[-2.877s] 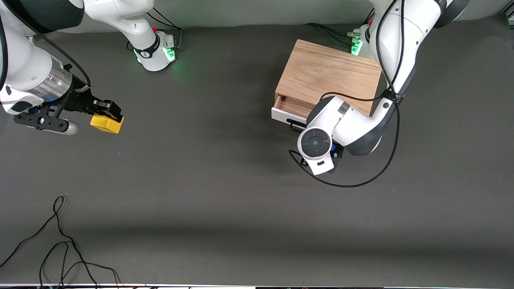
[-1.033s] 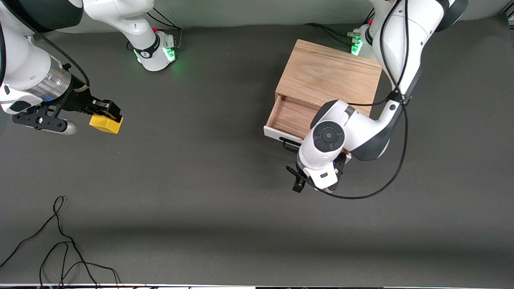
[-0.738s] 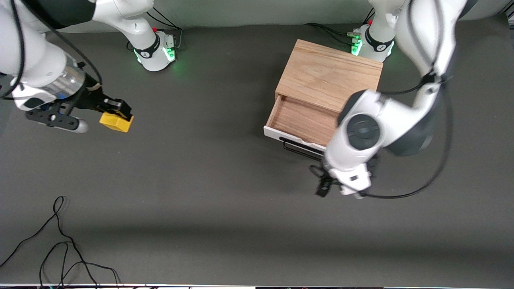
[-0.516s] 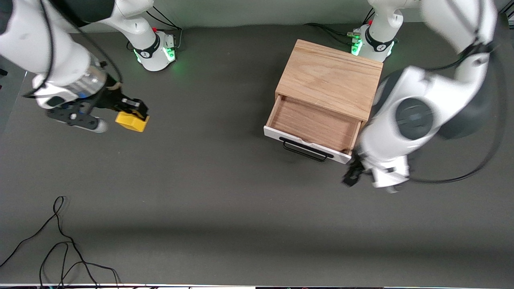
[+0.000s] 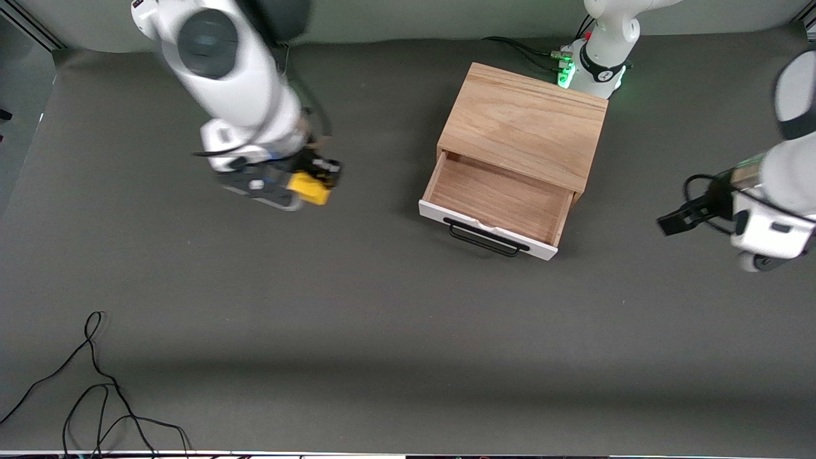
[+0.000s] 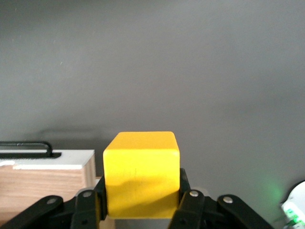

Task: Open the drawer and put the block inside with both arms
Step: 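Move the cube over the open drawer with the right gripper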

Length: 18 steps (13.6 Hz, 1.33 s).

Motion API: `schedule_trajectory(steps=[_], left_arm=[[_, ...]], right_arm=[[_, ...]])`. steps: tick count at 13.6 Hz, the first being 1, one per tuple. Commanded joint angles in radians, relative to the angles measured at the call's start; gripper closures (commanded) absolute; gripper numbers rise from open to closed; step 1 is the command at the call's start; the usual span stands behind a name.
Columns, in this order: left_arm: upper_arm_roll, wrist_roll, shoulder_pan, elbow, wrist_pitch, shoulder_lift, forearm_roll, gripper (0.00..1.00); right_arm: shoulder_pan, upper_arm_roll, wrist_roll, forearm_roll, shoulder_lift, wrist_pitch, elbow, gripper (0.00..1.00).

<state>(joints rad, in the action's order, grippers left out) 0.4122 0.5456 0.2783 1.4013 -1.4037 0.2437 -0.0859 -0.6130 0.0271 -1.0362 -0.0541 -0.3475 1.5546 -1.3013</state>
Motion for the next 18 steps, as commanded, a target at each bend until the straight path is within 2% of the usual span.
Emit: schedule_trajectory(steps=[1,4,6,9,11,16,17,18], left_arm=[[0.0,-0.235,0.091,0.163,-0.046,-0.136,0.058,0.0],[-0.001,-0.335,0.113,0.295,-0.13,-0.236,0.06,0.0],[0.002,-0.335,0.101,0.372,-0.202,-0.297,0.052,0.0],[0.004,-0.348,0.101,0.37,-0.214,-0.304,0.054,0.0],[-0.001,-0.445,0.111,0.361,-0.218,-0.307,0.06,0.0],[-0.001,-0.472,0.098,0.334,-0.221,-0.297,0.061,0.0],[-0.01,-0.486,0.07,0.317,-0.219,-0.291,0.061,0.0],[-0.094,-0.486,-0.027,0.314,-0.219,-0.284,0.061,0.0]], right_arm=[[-0.082,-0.009,-0.085,-0.009,-0.163,-0.016,0.172,1.0],[-0.138,-0.009,-0.189,-0.03,-0.281,0.021,0.266,1.0],[-0.181,-0.007,-0.286,-0.035,-0.33,0.112,0.266,1.0],[-0.2,0.026,-0.347,-0.036,-0.393,0.24,0.266,1.0],[-0.202,0.053,-0.354,-0.035,-0.43,0.3,0.266,1.0],[-0.254,0.056,-0.383,-0.03,-0.499,0.349,0.263,1.0],[-0.254,0.056,-0.39,-0.03,-0.501,0.363,0.258,1.0],[-0.254,0.056,-0.392,-0.03,-0.505,0.364,0.258,1.0]])
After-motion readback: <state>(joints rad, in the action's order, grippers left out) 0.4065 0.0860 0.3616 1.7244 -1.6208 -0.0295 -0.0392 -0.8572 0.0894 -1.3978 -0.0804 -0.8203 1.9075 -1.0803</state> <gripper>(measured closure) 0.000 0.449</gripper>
